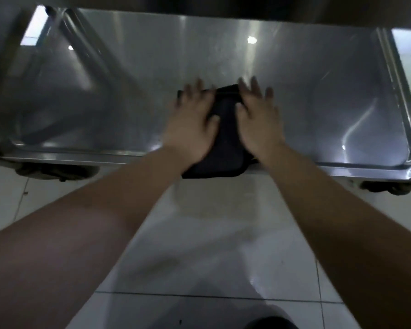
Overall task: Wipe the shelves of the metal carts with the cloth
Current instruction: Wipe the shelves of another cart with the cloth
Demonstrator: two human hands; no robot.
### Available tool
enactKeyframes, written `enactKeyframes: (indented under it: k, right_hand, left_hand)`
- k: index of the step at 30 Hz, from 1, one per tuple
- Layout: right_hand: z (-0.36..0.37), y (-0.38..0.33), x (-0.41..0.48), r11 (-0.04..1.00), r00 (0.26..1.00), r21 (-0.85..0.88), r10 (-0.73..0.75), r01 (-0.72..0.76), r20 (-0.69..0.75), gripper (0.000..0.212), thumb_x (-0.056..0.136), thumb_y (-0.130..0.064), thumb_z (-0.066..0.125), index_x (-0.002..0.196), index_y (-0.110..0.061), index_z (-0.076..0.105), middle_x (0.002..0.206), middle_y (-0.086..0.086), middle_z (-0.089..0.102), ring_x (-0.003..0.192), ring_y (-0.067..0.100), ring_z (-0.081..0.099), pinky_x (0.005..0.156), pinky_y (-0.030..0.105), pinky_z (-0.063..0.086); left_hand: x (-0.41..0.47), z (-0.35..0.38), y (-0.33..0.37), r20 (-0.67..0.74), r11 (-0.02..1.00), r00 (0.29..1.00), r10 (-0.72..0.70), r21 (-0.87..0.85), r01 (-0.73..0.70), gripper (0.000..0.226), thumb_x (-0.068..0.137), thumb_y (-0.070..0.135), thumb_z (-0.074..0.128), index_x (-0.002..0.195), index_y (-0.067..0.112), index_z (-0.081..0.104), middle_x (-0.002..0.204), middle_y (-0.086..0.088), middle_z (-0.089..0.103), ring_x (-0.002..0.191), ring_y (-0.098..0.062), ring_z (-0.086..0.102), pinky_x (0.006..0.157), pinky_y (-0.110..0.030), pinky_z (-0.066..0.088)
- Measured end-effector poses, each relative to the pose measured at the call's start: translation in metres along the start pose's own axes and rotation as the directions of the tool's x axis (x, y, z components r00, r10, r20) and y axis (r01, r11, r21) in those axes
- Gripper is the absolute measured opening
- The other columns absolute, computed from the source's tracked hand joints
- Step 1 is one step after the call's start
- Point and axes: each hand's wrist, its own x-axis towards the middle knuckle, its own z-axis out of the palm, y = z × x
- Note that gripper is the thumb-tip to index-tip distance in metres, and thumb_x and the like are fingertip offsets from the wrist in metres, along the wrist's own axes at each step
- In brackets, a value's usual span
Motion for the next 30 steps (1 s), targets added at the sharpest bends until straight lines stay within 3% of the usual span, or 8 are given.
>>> enactKeyframes:
  k: [2, 5, 9, 13, 16, 19, 25, 30]
  right_hand:
    - [-0.007, 0.027, 0.003, 0.999, 0.995, 0.042, 0.017, -0.021, 0.101, 0.051, 0.105, -0.029, 0.031, 0.155, -0.03, 0.019, 0.164, -0.002, 0.012, 0.15, 0.031, 0.002, 0.12, 0.05, 0.003]
    - [0.008, 0.041, -0.001, 0.999, 0.991, -0.043, -0.001, 0.007, 0.135, 0.051, 0.106, -0.036, 0.024, 0.156, -0.033, 0.014, 0.164, -0.008, 0.011, 0.151, 0.024, -0.003, 0.118, 0.044, -0.01]
    - [0.019, 0.039, 0.002, 0.978, 0.994, -0.21, 0.017, 0.006, 0.106, 0.054, 0.102, -0.052, 0.013, 0.154, -0.042, 0.005, 0.164, -0.011, 0.003, 0.15, 0.027, -0.007, 0.118, 0.049, -0.011]
    - [0.025, 0.035, 0.003, 0.937, 0.99, -0.348, 0.021, 0.029, 0.14, 0.063, 0.093, -0.068, 0.008, 0.151, -0.048, -0.005, 0.164, -0.009, -0.007, 0.149, 0.032, -0.011, 0.117, 0.054, -0.011]
    - [0.03, 0.031, 0.002, 0.921, 0.994, -0.389, 0.016, 0.027, 0.108, 0.065, 0.09, -0.068, 0.002, 0.151, -0.047, -0.008, 0.164, -0.007, -0.008, 0.149, 0.034, -0.012, 0.116, 0.057, -0.011]
    - [0.032, 0.026, 0.002, 0.902, 0.994, -0.431, 0.024, 0.025, 0.109, 0.065, 0.09, -0.065, -0.004, 0.151, -0.045, -0.012, 0.164, -0.005, -0.012, 0.148, 0.036, -0.014, 0.116, 0.059, -0.011]
    - [0.028, 0.026, -0.002, 0.897, 0.994, -0.44, 0.017, 0.033, 0.109, 0.061, 0.098, -0.051, 0.002, 0.156, -0.033, -0.007, 0.164, -0.003, -0.012, 0.149, 0.034, -0.014, 0.117, 0.058, -0.008]
    - [0.026, 0.029, 0.003, 0.919, 0.994, -0.393, 0.0, 0.042, 0.107, 0.058, 0.098, -0.057, 0.007, 0.154, -0.042, -0.005, 0.164, -0.006, -0.007, 0.149, 0.033, -0.01, 0.117, 0.056, -0.01]
  left_hand:
    - [-0.005, 0.024, 0.037, 0.14, 0.991, 0.986, -0.087, 0.114, 0.071, 0.061, 0.102, 0.045, 0.027, 0.157, 0.026, 0.007, 0.165, -0.006, -0.002, 0.15, -0.031, -0.004, 0.117, -0.055, -0.005]
    - [-0.003, 0.043, 0.046, 0.193, 0.964, 0.963, -0.191, 0.221, 0.147, 0.061, 0.099, 0.059, 0.015, 0.154, 0.041, -0.007, 0.162, -0.001, -0.022, 0.147, -0.032, -0.02, 0.111, -0.062, -0.017]
    - [0.017, 0.017, -0.024, 0.168, 0.956, 0.983, -0.074, 0.293, 0.022, 0.063, 0.092, 0.07, 0.019, 0.149, 0.053, -0.002, 0.164, 0.001, -0.011, 0.15, -0.03, -0.009, 0.115, -0.062, -0.007]
    - [0.029, -0.022, -0.117, 0.109, 0.944, 0.981, -0.158, 0.309, 0.117, 0.061, 0.095, 0.065, 0.029, 0.151, 0.051, 0.008, 0.165, 0.0, 0.0, 0.15, -0.032, -0.001, 0.117, -0.06, 0.003]
    - [0.025, -0.032, -0.143, 0.114, 0.93, 0.975, -0.19, 0.338, 0.142, 0.066, 0.086, 0.072, 0.014, 0.15, 0.054, 0.007, 0.165, 0.001, 0.001, 0.15, -0.033, -0.001, 0.116, -0.061, 0.0]
    - [0.02, -0.02, -0.114, 0.111, 0.923, 0.967, -0.228, 0.341, 0.178, 0.062, 0.088, 0.072, 0.013, 0.148, 0.057, 0.001, 0.165, 0.0, -0.003, 0.149, -0.038, -0.006, 0.114, -0.065, -0.004]
    - [0.002, 0.029, 0.0, 0.205, 0.965, 0.977, -0.066, 0.264, 0.01, 0.061, 0.093, 0.069, 0.012, 0.148, 0.054, -0.008, 0.163, 0.0, -0.018, 0.146, -0.039, -0.02, 0.109, -0.066, -0.016]
    - [-0.009, 0.005, -0.054, 0.154, 0.952, 0.988, 0.004, 0.302, -0.051, 0.072, 0.086, 0.078, 0.023, 0.15, 0.053, 0.001, 0.165, 0.003, -0.008, 0.149, -0.035, -0.011, 0.116, -0.058, -0.007]
